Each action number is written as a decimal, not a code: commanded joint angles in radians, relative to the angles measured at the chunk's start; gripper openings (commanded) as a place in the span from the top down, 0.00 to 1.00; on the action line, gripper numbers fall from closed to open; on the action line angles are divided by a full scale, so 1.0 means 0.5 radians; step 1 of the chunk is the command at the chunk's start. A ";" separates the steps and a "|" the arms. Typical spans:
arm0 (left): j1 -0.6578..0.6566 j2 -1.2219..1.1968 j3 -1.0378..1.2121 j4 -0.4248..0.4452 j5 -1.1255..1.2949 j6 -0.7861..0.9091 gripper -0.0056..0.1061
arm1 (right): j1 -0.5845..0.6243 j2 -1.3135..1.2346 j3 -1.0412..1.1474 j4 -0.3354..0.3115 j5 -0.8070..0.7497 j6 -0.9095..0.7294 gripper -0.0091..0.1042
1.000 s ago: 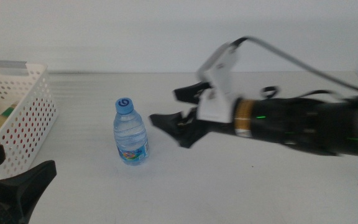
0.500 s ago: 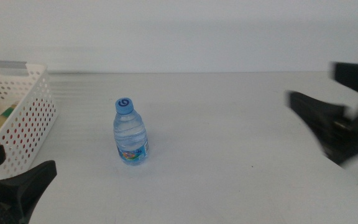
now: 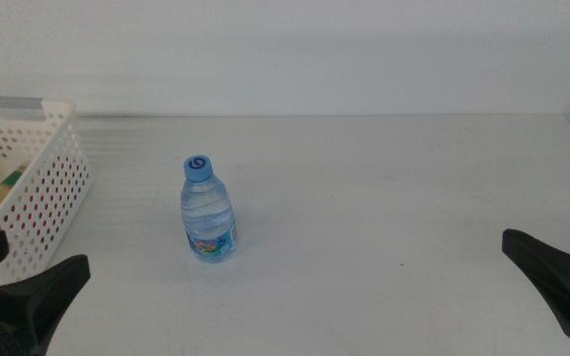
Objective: Use arms to grab the bottles and put them into the dustbin to the left of the table.
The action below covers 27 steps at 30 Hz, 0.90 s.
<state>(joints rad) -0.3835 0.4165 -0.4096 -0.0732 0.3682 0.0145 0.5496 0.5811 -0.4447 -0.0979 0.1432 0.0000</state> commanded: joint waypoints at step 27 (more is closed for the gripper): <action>-0.006 0.986 0.041 0.239 -1.522 -0.155 0.21 | -0.013 0.002 -0.050 -0.025 -0.140 -0.024 0.22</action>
<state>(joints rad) -0.3835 0.9022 -0.3895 0.0286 -0.2309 -0.0373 0.5496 0.5811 -0.4439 -0.1004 0.1432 0.0000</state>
